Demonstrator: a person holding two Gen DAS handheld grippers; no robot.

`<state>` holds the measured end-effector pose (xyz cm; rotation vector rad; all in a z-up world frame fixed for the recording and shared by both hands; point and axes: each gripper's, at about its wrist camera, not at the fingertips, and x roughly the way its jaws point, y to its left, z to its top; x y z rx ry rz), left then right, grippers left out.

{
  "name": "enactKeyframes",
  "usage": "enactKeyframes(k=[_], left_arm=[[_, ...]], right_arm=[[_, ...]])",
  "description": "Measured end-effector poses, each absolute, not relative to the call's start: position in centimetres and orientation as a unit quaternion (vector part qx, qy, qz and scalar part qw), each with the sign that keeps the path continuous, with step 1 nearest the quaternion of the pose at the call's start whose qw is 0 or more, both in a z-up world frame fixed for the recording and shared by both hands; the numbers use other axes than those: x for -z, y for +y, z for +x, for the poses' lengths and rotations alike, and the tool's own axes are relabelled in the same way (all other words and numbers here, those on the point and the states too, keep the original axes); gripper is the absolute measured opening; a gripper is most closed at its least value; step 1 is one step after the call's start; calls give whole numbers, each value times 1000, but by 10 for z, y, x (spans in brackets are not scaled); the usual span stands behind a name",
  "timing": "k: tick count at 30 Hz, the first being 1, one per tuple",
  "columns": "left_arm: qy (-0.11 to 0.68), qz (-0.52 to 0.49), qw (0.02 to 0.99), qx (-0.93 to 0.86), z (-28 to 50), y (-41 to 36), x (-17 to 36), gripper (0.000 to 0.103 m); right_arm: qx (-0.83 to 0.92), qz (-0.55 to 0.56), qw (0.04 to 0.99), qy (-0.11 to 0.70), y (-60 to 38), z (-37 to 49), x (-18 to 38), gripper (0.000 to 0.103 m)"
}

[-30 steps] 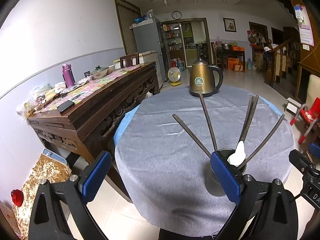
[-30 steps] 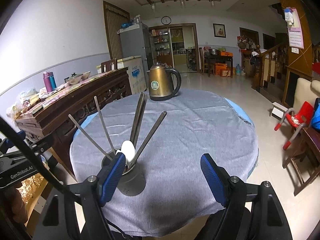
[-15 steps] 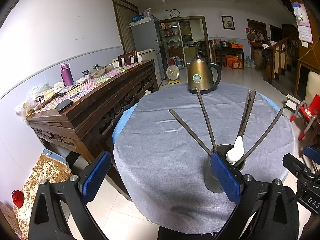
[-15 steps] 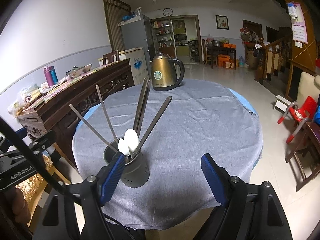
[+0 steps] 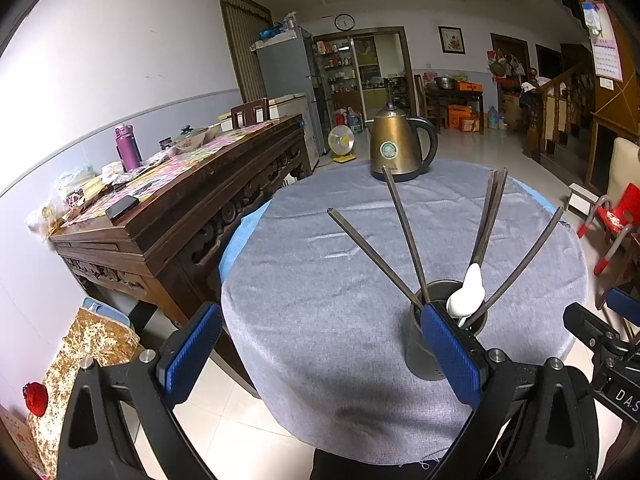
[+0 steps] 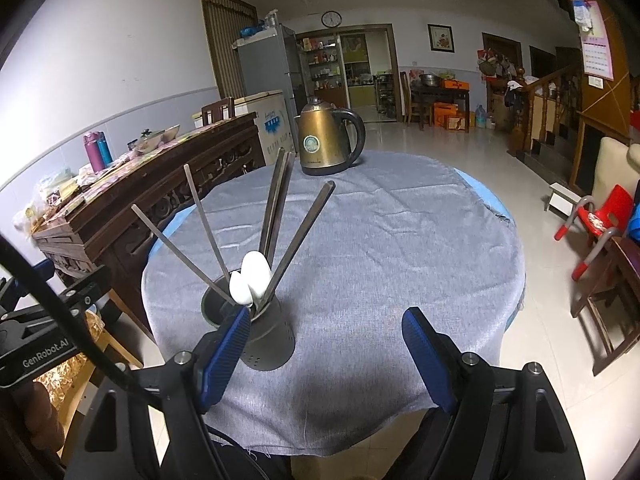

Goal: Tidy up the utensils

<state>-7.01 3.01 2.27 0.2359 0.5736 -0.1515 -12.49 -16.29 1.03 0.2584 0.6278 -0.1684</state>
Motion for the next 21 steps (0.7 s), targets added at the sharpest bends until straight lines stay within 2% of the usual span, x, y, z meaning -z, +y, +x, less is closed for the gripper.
enactKeyframes(k=[21], left_arm=[[286,112,949,74,-68,31,-22,99]], right_arm=[[82,123,939,310,-162,-127,-9,81]])
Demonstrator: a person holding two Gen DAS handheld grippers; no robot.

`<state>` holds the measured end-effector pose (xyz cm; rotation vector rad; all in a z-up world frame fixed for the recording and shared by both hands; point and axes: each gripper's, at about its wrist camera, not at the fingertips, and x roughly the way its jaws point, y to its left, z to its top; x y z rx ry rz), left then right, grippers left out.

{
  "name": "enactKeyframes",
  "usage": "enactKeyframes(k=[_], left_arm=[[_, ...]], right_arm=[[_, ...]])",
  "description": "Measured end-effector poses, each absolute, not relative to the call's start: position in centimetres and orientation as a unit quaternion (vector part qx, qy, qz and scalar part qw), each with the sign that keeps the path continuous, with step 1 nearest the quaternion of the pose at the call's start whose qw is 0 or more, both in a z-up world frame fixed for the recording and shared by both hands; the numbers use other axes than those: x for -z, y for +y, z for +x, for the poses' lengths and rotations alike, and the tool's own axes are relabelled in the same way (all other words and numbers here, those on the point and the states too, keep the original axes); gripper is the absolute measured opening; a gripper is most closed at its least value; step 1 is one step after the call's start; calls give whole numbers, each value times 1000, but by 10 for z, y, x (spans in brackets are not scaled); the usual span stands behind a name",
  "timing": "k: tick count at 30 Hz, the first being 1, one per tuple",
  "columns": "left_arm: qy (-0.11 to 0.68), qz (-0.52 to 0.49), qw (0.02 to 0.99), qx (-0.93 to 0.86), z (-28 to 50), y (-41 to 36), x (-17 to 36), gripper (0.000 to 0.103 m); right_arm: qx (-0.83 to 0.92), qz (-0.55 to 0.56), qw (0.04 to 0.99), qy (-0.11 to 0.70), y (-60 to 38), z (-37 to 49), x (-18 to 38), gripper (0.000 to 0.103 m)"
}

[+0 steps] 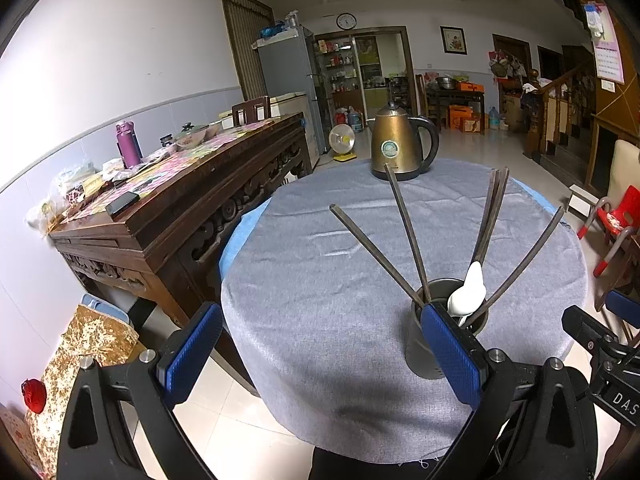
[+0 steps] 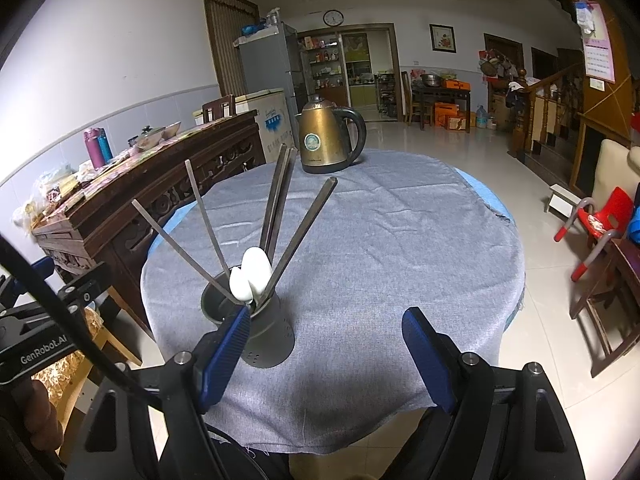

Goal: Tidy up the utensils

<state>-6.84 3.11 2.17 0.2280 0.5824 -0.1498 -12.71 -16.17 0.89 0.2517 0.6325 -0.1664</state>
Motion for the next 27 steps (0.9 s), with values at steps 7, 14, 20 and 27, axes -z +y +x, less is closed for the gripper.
enactKeyframes(k=[7,14,20,27], left_arm=[[287,110,949,73,-68,33,-20,100],[286,109,949,72,-69,33,-19,99],[285,107,950,71,-69,36,-19,100],[287,102,950,72,-70,40,-16,100]], right_arm=[[78,117,939,312,-157,-124,-8,81],[76,111,941,310,-151,-123,-11,81],[75,103,943,307,-146,-122,-15,81],[76,98,944,307,-142,-121,-16,81]])
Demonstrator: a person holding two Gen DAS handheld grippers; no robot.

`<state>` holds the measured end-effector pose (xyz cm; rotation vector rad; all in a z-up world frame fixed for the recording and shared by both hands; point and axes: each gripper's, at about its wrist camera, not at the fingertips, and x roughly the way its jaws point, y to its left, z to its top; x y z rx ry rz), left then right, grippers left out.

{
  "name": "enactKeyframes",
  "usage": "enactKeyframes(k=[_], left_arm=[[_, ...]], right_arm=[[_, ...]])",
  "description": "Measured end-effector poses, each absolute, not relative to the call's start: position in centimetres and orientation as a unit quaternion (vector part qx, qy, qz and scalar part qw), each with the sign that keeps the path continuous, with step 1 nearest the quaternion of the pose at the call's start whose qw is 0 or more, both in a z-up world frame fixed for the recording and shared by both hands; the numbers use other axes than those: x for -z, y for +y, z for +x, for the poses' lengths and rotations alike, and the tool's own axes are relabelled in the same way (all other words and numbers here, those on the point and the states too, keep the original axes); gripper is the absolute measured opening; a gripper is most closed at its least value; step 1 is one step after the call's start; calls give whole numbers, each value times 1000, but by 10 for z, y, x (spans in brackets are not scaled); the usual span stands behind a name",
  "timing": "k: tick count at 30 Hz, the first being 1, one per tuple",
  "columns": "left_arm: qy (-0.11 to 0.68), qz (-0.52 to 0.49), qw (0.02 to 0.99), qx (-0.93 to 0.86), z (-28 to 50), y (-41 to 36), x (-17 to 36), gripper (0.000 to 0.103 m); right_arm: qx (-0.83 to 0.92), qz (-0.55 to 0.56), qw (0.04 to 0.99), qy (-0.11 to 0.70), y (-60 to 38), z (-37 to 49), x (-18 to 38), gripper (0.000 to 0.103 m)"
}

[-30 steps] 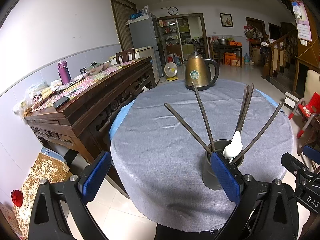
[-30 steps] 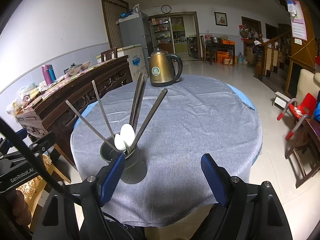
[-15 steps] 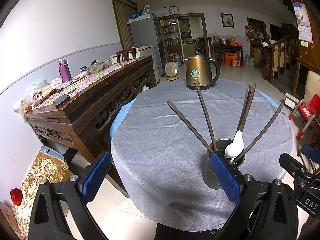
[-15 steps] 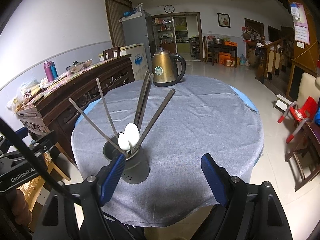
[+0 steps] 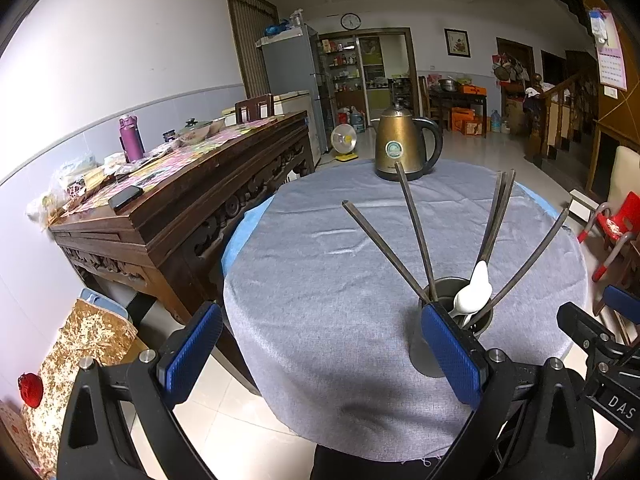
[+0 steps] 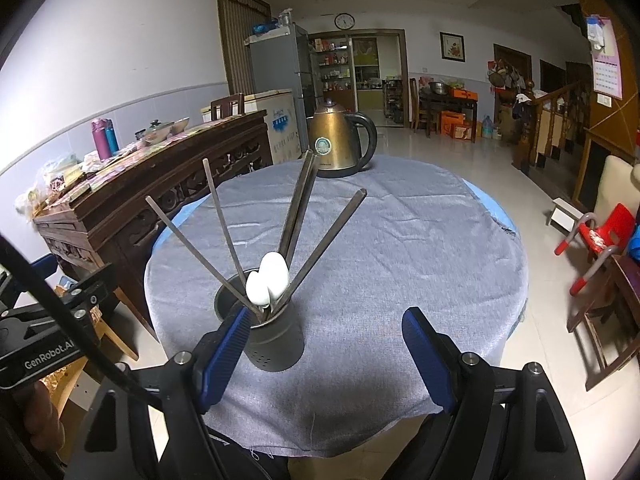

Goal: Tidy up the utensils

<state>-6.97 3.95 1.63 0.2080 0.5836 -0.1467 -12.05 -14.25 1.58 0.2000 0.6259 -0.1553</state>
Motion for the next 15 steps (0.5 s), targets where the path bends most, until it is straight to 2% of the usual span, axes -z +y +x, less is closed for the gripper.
enactKeyframes(k=[15], left_arm=[[290,98,949,76,-70,44,-15,100]], right_arm=[[79,101,942,310,-137,-119,-17,81]])
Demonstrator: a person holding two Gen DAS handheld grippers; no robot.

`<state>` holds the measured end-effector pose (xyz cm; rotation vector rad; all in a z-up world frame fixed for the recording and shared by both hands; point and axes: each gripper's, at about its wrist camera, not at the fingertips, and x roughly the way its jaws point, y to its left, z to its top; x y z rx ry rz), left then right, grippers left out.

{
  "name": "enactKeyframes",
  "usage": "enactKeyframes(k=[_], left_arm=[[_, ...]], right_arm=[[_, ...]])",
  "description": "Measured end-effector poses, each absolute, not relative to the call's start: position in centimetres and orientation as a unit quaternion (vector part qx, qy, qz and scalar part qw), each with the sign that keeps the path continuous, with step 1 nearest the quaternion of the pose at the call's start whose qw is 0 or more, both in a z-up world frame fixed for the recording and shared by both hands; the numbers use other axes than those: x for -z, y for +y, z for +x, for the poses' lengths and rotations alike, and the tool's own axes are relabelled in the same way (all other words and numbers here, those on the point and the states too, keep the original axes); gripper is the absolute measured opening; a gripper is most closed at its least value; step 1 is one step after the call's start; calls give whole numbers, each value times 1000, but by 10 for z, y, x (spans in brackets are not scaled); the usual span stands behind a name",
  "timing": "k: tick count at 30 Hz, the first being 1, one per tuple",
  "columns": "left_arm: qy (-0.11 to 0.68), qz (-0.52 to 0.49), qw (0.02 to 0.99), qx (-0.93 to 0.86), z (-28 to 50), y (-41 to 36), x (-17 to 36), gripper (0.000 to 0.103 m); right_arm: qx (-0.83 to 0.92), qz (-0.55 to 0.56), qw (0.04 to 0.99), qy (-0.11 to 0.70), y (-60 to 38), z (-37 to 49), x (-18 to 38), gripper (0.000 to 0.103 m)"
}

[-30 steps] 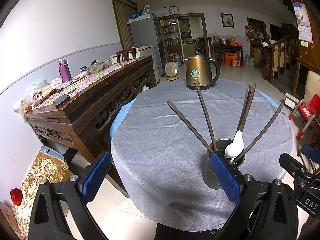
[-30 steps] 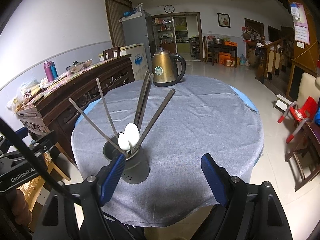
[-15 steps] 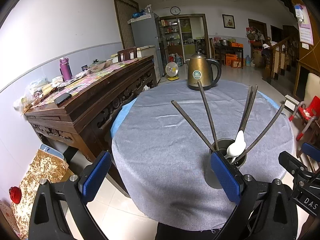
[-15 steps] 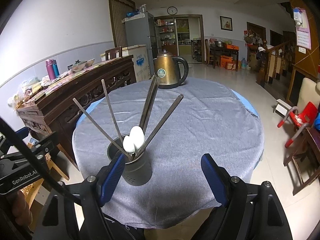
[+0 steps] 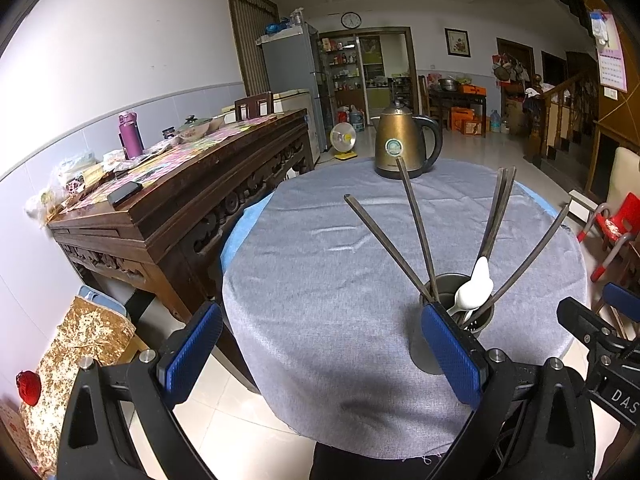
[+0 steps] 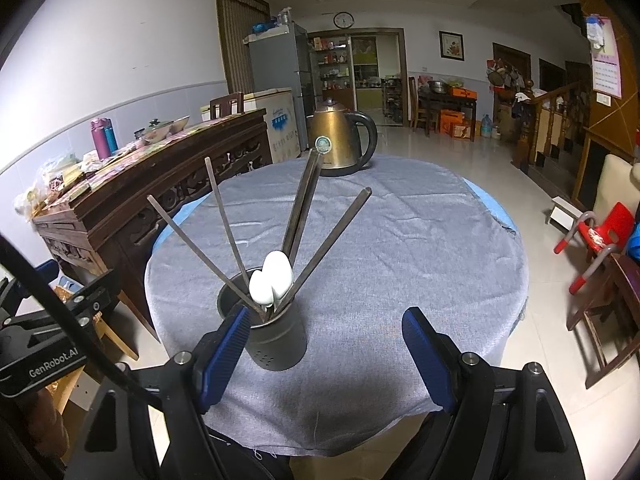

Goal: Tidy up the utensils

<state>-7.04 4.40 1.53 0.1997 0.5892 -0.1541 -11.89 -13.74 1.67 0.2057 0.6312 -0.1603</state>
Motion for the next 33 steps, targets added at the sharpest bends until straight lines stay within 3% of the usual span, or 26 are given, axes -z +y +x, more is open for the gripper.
enactKeyframes(k=[33], left_arm=[[307,91,944,77,-48,47,6,99]], right_arm=[[71,126,932,332,-143,-97,9,81]])
